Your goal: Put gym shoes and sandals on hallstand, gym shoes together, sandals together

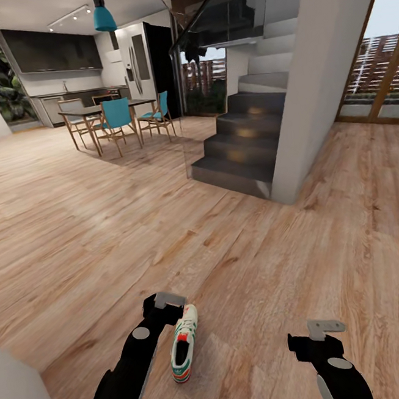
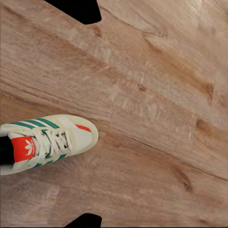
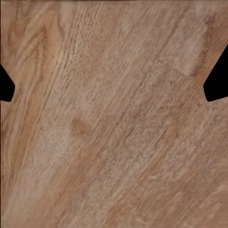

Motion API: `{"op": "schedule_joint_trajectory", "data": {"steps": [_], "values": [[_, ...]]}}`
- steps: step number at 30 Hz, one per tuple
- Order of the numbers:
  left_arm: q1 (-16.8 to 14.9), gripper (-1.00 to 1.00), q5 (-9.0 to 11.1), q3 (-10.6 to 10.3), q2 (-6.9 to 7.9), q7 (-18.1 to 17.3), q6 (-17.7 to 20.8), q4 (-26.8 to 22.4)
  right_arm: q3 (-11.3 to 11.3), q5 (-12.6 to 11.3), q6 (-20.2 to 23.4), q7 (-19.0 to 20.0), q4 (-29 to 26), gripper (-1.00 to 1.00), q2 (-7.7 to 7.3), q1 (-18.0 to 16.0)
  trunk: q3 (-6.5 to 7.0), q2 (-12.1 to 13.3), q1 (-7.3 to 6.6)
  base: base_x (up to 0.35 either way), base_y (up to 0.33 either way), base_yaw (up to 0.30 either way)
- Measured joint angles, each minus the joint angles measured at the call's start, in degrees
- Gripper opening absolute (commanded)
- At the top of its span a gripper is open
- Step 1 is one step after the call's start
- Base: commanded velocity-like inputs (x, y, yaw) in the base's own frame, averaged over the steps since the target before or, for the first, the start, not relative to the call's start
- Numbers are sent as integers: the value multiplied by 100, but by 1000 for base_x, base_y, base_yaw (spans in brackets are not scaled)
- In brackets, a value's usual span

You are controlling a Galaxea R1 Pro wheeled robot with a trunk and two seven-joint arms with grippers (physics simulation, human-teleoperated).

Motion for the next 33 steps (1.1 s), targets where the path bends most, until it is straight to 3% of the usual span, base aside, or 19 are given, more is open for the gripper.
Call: {"op": "schedule_joint_trajectory", "data": {"steps": [8, 19, 26, 29, 33], "values": [[65, 100, 9, 26, 8, 0, 1, -13, 7, -1, 0, -1, 1, 100, 8, -1, 0, 0, 0, -17, -17, -132], [106, 100, 36, 44, 9, 0, -55, -19, 17, 0, 0, 9, 2, 100, 14, -1, 0, 0, 1, -210, -1, -6], [114, 100, 508, 480, 20, -21, -1089, 45, 17, 0, -6, 21, 6, 100, 9, -1, 0, 0, 0, -18, 0, 0], [115, 100, 609, 562, 31, -27, -1261, 231, 17, 1, -2, 18, 9, 100, 9, -44, 0, 0, 0, -1, 0, 0], [109, 100, 635, 589, 38, -38, -1434, 546, 17, 2, 4, 8, 9, 100, 9, -375, 0, 0, 0, 0, 0, 0]]}}
